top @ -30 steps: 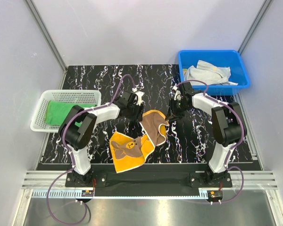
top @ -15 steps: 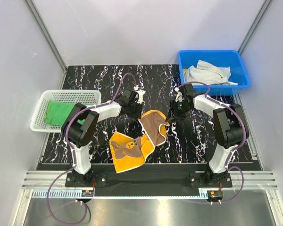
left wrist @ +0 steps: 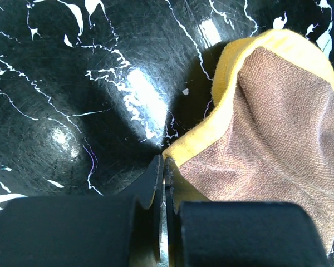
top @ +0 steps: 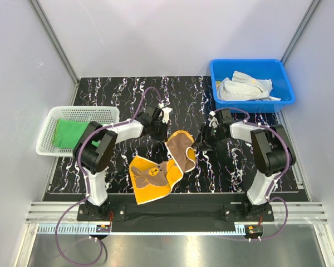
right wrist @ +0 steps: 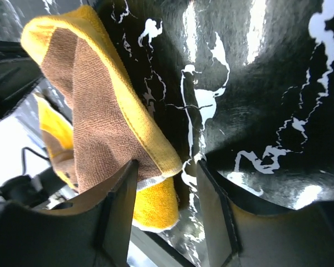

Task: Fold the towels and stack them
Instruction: Flatten out the crumpled towel

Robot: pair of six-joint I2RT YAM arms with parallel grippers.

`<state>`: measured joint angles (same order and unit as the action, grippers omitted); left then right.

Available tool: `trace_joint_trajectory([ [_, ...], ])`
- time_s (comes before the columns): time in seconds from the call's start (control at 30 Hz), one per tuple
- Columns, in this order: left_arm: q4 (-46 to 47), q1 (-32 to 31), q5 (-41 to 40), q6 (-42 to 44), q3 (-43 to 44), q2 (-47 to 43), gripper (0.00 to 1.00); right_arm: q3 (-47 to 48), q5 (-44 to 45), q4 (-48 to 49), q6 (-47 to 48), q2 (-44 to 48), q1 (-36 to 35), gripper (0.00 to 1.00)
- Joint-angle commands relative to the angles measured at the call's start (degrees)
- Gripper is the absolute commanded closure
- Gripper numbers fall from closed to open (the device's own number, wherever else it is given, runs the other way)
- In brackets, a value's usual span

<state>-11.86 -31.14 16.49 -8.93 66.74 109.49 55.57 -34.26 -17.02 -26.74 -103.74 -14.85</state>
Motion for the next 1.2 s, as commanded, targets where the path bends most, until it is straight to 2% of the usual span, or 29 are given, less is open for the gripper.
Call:
trace_joint_trajectory([
  [0.0,-1.67,0.02,1.53,-0.91,0.23,1.69,1.0,-2.39,-2.48,8.65,-6.03,3.02,0.61,0.46],
  [0.13,-2.91,0.02,-1.01,-1.09,0.15,0.11,1.0,-5.47,-3.0,14.01,-11.13,3.55,1.49,0.47],
  [0.33,-5.45,0.46,-4.18,-1.62,1.46,-1.91,1.0,-8.2,-4.94,20.62,-15.36,3.55,2.02,0.57],
  [0.47,-6.25,0.46,-5.15,-1.79,2.08,-2.53,1.0,-9.07,-5.81,23.68,-17.37,3.55,2.19,0.69],
  [0.57,-6.6,0.55,-5.68,-2.23,2.43,-2.62,1.0,-9.43,-6.87,25.28,-18.52,3.63,2.9,0.84],
  [0.63,-8.18,0.55,-6.55,-2.32,2.87,-2.62,1.0,-8.21,-6.0,23.01,-17.47,4.07,3.51,0.98],
  [0.67,-8.79,0.46,-7.43,-2.32,3.3,-2.97,1.0,-7.33,-4.95,20.99,-14.77,4.34,4.04,1.0],
  [0.73,-10.29,0.55,-8.84,-2.41,3.66,-3.67,1.0,-3.48,-0.14,10.72,-10.63,4.95,4.74,1.0],
  [0.77,-10.55,0.64,-9.71,-2.5,3.66,-4.54,1.0,-1.89,1.2,4.86,-5.74,4.61,4.74,1.0],
  [0.87,-11.26,0.73,-9.99,-2.59,3.92,-5.43,1.0,2.34,5.6,-2.29,0.54,3.99,4.83,1.0],
  [1.03,-12.4,0.81,-8.5,-2.5,4.8,-6.04,1.0,7.0,8.24,-7.06,6.51,3.37,4.74,0.96],
  [1.17,-15.38,0.81,-10.33,-1.27,6.82,-7.89,1.0,11.04,8.68,-11.62,10.65,4.25,4.74,1.0],
])
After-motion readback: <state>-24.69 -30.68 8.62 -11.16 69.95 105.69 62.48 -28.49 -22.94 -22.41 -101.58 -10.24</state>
